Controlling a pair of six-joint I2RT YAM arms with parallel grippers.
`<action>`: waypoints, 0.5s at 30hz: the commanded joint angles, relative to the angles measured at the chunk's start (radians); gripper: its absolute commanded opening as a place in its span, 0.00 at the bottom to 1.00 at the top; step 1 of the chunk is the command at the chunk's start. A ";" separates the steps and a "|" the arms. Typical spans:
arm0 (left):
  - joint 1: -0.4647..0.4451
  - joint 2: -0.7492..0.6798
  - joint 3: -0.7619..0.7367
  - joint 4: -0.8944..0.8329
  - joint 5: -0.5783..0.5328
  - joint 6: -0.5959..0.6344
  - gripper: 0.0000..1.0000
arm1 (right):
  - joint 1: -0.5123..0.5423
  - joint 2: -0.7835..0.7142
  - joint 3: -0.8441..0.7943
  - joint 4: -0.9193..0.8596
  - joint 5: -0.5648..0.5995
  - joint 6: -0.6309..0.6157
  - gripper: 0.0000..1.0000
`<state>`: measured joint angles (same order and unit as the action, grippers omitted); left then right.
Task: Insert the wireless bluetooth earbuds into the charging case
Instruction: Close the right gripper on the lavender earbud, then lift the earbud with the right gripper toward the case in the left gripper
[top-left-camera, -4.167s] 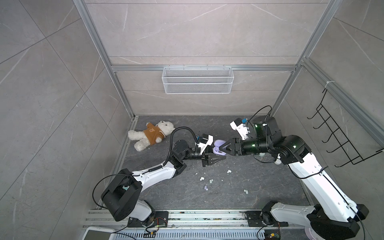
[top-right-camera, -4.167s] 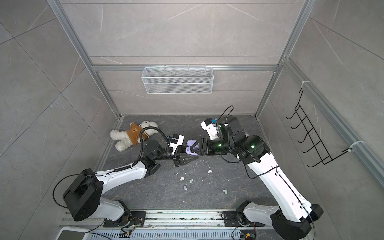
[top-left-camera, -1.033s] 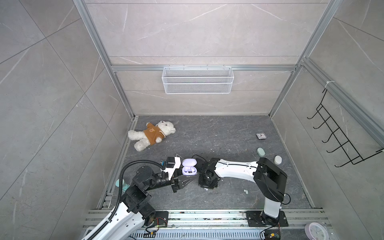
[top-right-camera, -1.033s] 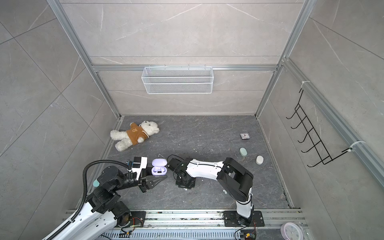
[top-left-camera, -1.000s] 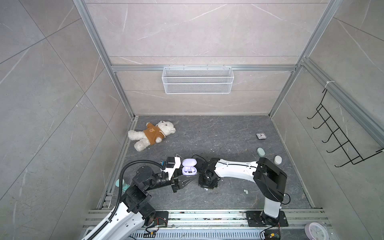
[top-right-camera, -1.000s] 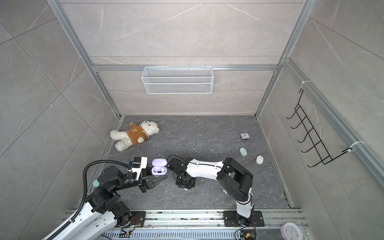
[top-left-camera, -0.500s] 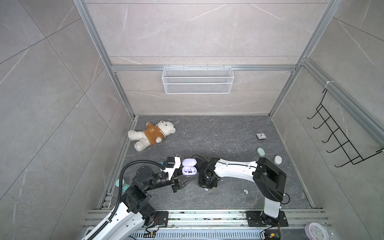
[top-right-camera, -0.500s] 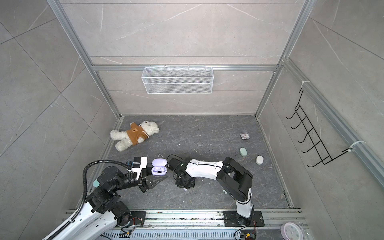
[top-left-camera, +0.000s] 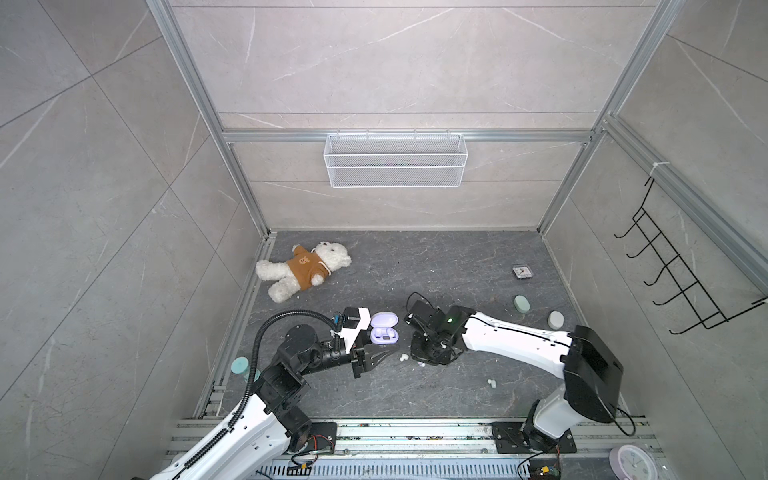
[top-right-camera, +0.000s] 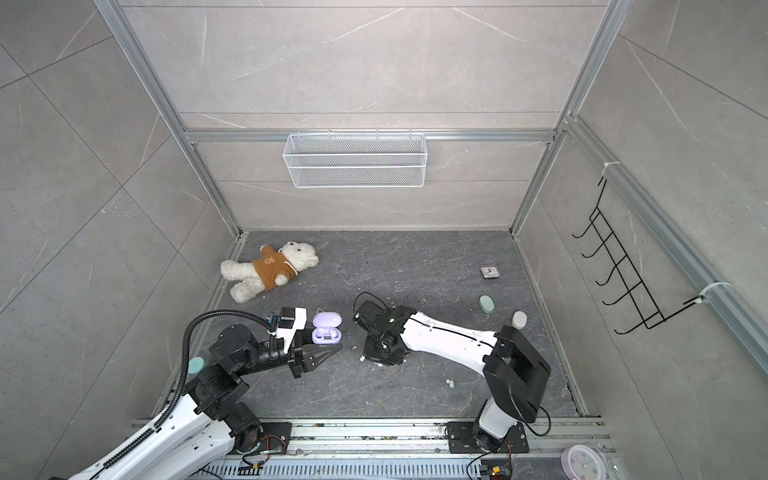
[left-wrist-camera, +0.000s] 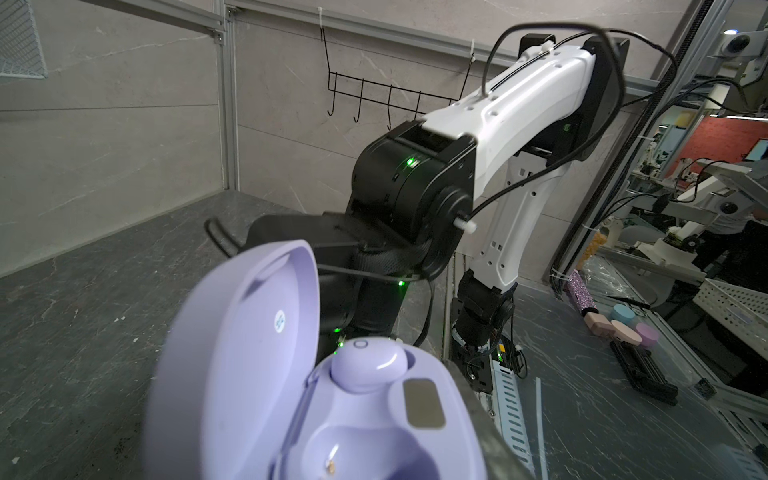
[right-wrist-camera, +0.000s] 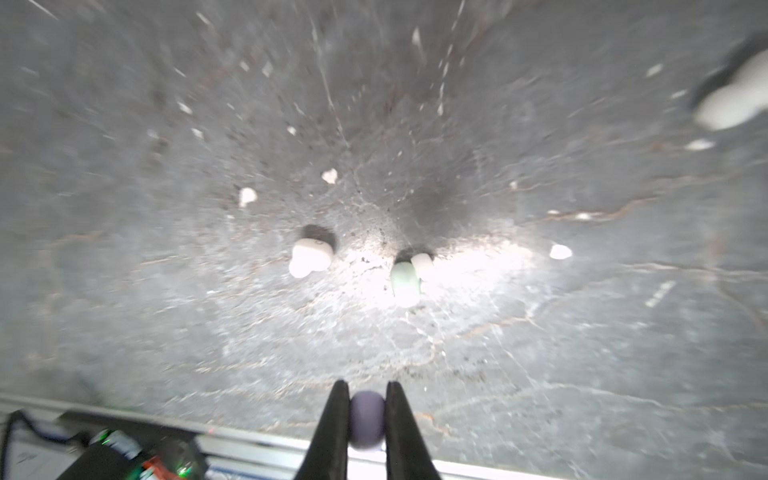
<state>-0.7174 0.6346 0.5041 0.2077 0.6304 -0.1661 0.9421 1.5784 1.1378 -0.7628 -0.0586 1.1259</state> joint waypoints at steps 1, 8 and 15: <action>0.002 0.051 0.019 0.117 0.010 0.027 0.28 | -0.027 -0.109 -0.025 -0.043 0.041 0.005 0.14; 0.004 0.208 0.030 0.274 0.012 0.038 0.28 | -0.085 -0.306 -0.013 -0.063 0.061 -0.018 0.14; 0.004 0.388 0.103 0.385 0.043 0.051 0.28 | -0.136 -0.434 0.063 -0.110 0.059 -0.054 0.14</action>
<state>-0.7174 0.9848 0.5369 0.4599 0.6376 -0.1493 0.8188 1.1870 1.1496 -0.8238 -0.0177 1.1046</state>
